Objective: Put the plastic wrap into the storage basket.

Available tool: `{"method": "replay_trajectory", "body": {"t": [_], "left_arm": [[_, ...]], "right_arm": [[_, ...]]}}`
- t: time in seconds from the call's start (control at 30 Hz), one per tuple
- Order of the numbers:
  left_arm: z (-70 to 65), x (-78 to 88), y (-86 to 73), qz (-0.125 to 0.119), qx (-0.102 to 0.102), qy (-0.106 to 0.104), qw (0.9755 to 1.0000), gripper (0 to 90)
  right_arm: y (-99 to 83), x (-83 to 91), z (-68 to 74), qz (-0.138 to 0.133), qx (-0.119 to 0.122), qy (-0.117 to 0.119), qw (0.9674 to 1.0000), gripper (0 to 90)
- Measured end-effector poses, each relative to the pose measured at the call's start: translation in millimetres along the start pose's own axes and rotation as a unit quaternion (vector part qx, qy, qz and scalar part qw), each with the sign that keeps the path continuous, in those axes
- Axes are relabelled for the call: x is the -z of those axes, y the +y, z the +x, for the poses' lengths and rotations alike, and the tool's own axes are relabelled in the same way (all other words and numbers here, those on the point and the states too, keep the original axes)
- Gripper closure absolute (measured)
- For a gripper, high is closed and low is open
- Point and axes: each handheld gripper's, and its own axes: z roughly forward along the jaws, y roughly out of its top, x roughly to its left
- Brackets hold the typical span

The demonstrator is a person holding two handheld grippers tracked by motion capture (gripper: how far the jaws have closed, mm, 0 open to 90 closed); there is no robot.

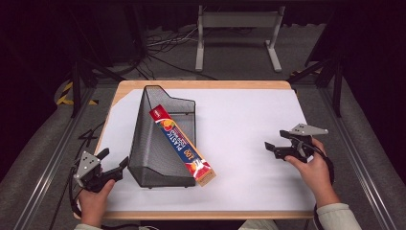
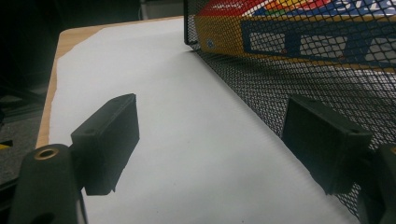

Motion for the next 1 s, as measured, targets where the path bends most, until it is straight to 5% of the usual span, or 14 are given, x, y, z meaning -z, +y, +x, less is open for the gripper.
{"method": "replay_trajectory", "body": {"t": [0.43, 1.0], "left_arm": [[-1.8, -0.7, -0.7, 0.006, -0.007, -0.008, 0.9999, 19.5], [-3.3, -4.8, -0.4, 0.014, -0.014, -0.018, 0.9996, 19.3]], "right_arm": [[-28.6, -0.4, 2.1, 0.001, -0.009, 0.008, 0.9999, 16.4], [-40.6, 0.5, 3.8, 0.001, -0.027, 0.014, 0.9995, 10.1]]}}
